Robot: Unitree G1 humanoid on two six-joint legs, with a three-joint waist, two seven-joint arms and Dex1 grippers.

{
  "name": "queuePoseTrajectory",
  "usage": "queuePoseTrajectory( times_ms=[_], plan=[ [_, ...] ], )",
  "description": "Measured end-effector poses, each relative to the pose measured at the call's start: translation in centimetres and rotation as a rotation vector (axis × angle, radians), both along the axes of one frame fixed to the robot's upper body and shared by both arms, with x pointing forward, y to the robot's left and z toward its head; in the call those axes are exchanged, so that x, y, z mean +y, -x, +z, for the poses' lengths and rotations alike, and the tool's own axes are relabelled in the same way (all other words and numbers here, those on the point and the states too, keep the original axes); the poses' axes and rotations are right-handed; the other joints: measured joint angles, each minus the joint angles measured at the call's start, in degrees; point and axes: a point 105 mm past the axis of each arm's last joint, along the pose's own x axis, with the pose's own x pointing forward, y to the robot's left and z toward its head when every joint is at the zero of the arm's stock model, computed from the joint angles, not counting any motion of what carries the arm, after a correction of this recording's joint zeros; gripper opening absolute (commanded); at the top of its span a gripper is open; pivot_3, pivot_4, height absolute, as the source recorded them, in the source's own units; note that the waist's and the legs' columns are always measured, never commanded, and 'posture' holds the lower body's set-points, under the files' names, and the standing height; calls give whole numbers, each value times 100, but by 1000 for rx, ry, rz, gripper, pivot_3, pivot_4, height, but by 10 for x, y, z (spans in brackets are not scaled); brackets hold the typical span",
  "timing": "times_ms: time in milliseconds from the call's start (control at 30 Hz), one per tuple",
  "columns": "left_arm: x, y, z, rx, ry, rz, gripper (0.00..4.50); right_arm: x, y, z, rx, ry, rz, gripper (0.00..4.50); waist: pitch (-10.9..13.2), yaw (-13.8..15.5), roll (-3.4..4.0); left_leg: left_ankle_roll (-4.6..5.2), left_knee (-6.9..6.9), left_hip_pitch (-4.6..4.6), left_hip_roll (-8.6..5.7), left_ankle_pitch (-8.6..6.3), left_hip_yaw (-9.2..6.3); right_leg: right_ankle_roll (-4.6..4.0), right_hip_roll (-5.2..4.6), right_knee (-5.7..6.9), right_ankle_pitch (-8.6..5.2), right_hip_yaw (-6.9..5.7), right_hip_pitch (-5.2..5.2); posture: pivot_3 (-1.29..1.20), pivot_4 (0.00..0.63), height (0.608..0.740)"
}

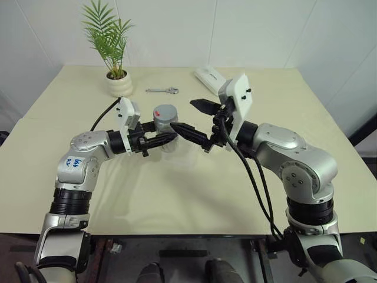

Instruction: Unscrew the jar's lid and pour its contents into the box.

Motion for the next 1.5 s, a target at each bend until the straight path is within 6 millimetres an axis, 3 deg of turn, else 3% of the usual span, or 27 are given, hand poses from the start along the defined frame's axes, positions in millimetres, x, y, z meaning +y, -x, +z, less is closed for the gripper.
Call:
queuePoseTrajectory(
  times_ms=[200, 567, 667, 800, 833, 1233, 1400, 1500],
  plan=[
    [-11, 4, -4, 13, -6, -37, 1954, 8, -6, -15, 12, 74, -13, 4500, 0, -10, 0, 5, -7, -6, 1, -3, 6, 0, 2, -12, 0, 7, -7, 0, 150, 740],
    [-13, 9, -8, 20, -16, -61, 1954, 12, -14, -8, 19, 19, -12, 4500, 0, -16, 0, 7, -11, -7, 1, -5, 21, 1, 3, -16, 0, 21, -15, 0, 150, 740],
    [-14, 9, -8, 16, -17, -62, 1954, 13, -13, -7, 23, 7, -4, 3899, 0, -18, 0, 8, -12, -6, 1, -5, 22, 1, 3, -16, 0, 22, -15, 0, 150, 740],
    [-14, 9, -7, 15, -17, -60, 1954, 17, -9, -8, 43, 0, 35, 2556, 0, -20, 0, 8, -12, -6, 1, -5, 22, 1, 3, -15, 0, 22, -15, 0, 150, 740],
    [-14, 9, -7, 15, -17, -61, 1954, 17, -9, -8, 46, -2, 36, 2498, 0, -17, 0, 8, -12, -6, 1, -5, 23, 1, 3, -16, 0, 22, -15, 0, 150, 740],
    [-15, 12, -8, 18, -23, -97, 1954, 14, -7, -9, 72, -1, 62, 2499, 0, -16, 0, 8, -15, -6, 1, -5, 26, 1, 3, -20, 0, 24, -17, 0, 150, 740],
    [-23, 38, 0, 7, -52, -384, 1954, -1, 19, 1, 18, 110, 349, 2499, 1, -4, 0, 14, -19, -10, 1, -9, 28, 3, 5, -36, 1, 22, -15, 0, 150, 740],
    [-28, 43, 9, -22, -86, -479, 1954, -6, 26, 8, -20, 158, 437, 2499, 1, -2, 0, 14, -22, -9, 1, -9, 28, 3, 6, -38, 1, 23, -15, 0, 150, 740]
  ],
)
